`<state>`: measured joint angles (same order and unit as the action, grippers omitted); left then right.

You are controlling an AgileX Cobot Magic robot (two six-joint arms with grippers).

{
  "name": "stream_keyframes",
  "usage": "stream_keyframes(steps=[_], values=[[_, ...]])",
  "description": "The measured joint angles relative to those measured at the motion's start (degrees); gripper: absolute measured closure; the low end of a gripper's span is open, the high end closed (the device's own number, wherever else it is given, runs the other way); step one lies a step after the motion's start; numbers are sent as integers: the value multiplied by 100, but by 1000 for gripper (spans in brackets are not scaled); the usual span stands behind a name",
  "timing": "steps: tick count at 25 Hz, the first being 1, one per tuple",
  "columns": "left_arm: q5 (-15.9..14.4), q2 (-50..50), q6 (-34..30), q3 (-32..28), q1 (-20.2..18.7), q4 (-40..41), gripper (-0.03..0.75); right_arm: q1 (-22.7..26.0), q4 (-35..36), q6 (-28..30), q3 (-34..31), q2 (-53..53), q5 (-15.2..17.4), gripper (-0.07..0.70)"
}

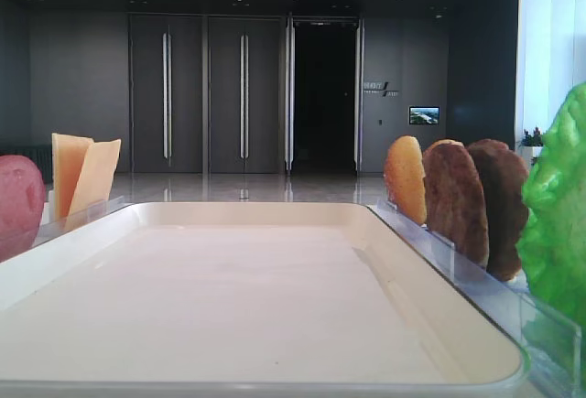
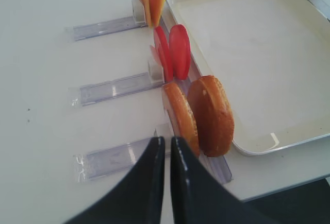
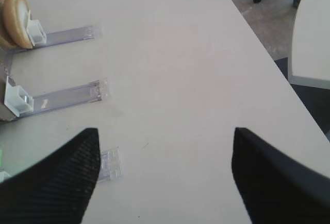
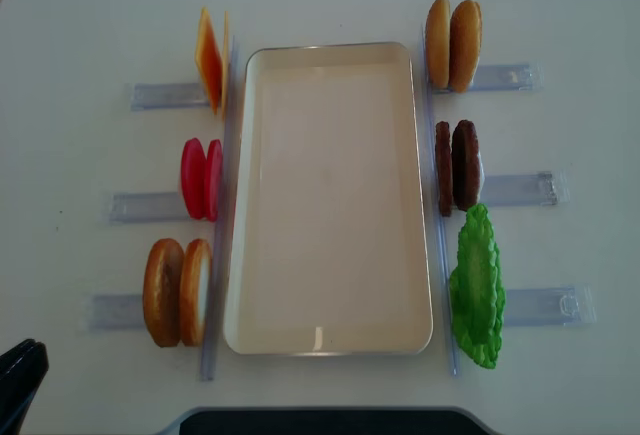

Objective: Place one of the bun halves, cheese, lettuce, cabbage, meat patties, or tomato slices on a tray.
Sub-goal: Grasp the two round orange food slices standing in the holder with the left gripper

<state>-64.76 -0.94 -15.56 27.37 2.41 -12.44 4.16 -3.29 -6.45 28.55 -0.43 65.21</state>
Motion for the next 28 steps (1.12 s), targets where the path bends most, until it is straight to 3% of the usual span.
stream_keyframes(steps=[28], values=[[0, 0, 0, 0, 0, 0, 687, 0, 0, 0, 0, 0, 0, 97]])
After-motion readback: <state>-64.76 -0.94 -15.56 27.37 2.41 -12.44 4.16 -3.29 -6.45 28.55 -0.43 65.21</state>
